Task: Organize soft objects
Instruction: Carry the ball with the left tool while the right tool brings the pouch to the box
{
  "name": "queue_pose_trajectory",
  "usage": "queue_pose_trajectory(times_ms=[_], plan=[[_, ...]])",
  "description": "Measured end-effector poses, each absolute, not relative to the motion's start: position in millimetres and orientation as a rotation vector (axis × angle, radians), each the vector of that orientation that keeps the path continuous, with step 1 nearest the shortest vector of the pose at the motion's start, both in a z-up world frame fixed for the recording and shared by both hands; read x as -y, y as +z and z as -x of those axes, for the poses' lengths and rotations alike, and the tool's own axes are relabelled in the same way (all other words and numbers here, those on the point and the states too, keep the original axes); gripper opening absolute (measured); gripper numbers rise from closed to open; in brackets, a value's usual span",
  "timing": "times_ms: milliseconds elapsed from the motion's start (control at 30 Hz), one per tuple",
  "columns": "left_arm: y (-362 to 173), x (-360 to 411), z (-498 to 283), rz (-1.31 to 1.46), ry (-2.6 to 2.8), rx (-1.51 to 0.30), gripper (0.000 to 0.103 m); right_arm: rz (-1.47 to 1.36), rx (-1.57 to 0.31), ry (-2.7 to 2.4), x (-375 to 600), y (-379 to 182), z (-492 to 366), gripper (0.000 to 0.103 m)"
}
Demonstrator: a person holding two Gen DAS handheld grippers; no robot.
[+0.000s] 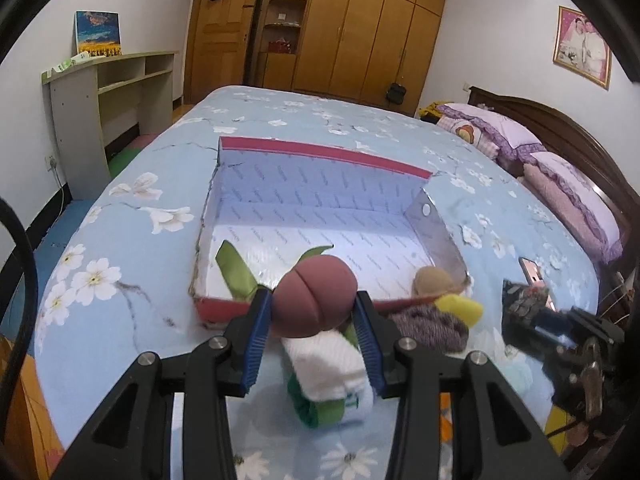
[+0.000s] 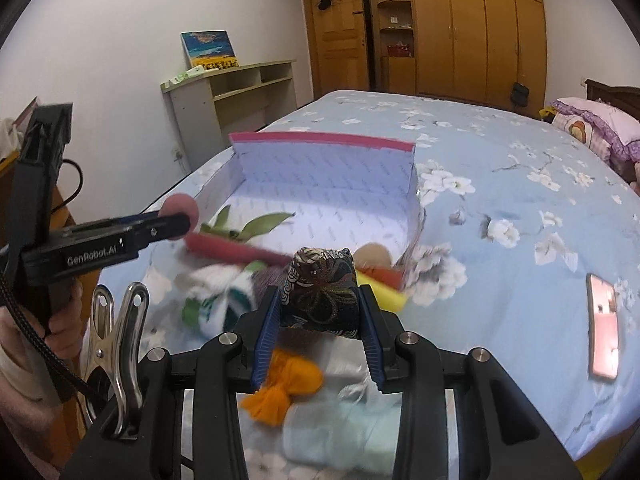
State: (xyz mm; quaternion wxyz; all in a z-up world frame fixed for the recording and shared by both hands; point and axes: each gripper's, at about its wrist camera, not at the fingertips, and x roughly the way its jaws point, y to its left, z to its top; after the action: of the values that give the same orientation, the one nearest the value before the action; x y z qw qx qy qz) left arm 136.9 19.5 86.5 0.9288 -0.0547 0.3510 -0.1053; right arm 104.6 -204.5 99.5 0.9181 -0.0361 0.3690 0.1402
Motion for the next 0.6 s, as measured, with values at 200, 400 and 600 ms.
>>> queue_pose_trajectory(times_ms=[200, 400, 600], plan=[[83, -18, -167, 0.107, -0.214, -0.731, 0.044, 0.051, -0.754, 0.274, 209, 102, -135, 0.039], [78, -21, -192, 0.099, -0.189, -0.729, 0.044, 0.045, -0.759, 0.278, 208, 96, -164, 0.039], [68, -26, -208, 0.094, -0.147, -0.726, 0.044, 0.049, -0.754, 0.269, 206, 85, -191, 0.039]])
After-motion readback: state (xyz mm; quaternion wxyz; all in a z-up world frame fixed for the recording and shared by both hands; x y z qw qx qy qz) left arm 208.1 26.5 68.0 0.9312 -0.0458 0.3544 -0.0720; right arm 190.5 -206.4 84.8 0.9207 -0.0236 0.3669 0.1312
